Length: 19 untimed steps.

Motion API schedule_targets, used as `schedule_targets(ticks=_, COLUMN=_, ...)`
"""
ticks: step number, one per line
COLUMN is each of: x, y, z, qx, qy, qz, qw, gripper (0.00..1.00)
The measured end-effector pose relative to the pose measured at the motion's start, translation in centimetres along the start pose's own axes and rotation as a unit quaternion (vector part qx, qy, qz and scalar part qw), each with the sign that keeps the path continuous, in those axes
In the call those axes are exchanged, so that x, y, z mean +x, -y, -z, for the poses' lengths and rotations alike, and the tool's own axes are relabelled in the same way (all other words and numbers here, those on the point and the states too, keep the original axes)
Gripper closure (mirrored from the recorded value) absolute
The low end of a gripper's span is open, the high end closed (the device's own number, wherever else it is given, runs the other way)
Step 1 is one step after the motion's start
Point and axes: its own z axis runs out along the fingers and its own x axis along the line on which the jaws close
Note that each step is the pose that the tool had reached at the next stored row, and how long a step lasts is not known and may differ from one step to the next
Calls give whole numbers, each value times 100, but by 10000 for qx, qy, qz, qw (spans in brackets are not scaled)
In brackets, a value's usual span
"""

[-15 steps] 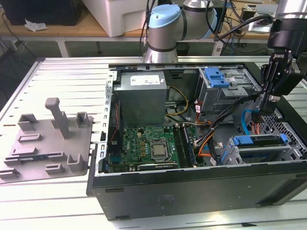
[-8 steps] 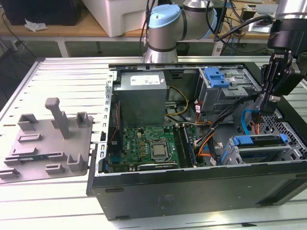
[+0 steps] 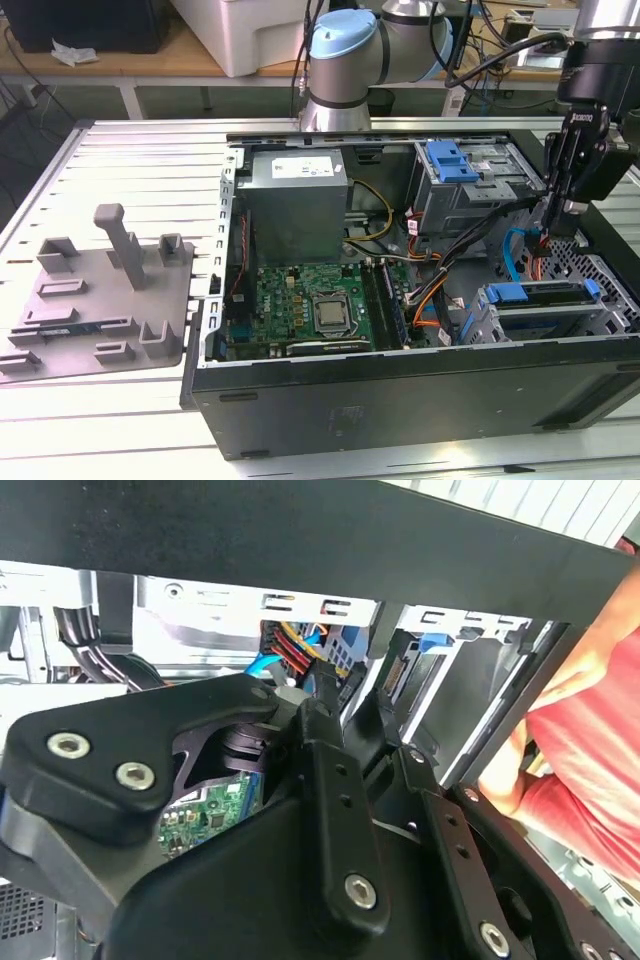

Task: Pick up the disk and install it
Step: 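Insert the first disk wire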

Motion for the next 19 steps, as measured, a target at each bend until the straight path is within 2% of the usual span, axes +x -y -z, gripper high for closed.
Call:
schedule_targets(ticks=3, x=-18, y=-15, z=8, qx=95, qy=1, qz=-43, qw=9999, gripper=70)
schedule_targets(ticks=5, x=-18, y=-55, z=-4, qx=214, qy=24, qz=-104, qw=9997, gripper=70)
schedule_targets(ticks=6, x=-17, y=-60, z=-6, qx=238, qy=31, qz=-116, qw=9996, gripper=70)
schedule_targets(ticks=12, x=-15, y=-60, z=-9, qx=247, qy=34, qz=-122, qw=9996, gripper=70)
schedule_targets(ticks=13, x=-12, y=-59, z=-10, qx=247, qy=33, qz=-124, qw=9996, gripper=71)
schedule_targets(ticks=14, x=-8, y=-57, z=-12, qx=245, qy=33, qz=-129, qw=9996, gripper=83)
schedule_targets(ticks=19, x=11, y=-73, z=-22, qx=243, qy=36, qz=-132, qw=9996, gripper=83)
